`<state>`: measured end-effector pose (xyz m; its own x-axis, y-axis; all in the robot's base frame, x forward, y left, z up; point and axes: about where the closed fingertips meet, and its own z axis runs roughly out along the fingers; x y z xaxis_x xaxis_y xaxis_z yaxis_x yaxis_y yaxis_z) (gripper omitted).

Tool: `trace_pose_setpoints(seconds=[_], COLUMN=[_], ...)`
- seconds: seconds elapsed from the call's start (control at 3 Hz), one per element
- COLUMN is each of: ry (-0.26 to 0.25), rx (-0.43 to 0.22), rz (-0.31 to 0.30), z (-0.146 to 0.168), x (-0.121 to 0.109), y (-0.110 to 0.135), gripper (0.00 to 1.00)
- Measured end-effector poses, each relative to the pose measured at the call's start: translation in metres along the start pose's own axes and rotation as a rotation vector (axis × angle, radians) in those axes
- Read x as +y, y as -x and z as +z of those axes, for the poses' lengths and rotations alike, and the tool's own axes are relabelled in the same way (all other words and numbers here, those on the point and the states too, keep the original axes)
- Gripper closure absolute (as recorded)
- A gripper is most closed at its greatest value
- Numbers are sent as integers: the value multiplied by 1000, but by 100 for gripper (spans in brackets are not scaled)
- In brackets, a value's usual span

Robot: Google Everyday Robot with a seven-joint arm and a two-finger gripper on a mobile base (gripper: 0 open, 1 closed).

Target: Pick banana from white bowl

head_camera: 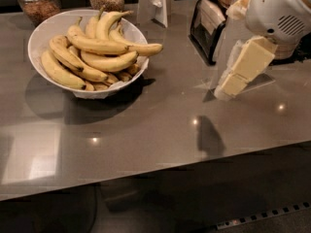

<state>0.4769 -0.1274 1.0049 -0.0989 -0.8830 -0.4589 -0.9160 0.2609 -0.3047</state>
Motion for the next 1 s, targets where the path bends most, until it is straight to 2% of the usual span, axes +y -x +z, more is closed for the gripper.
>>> trace_pose_setpoints(seconds=[0.33,1.0], ry=[24,93], rx=[-92,-223], rz=[-30,-82], z=[29,93], x=[-16,-49], y=[39,119], gripper=[0,0])
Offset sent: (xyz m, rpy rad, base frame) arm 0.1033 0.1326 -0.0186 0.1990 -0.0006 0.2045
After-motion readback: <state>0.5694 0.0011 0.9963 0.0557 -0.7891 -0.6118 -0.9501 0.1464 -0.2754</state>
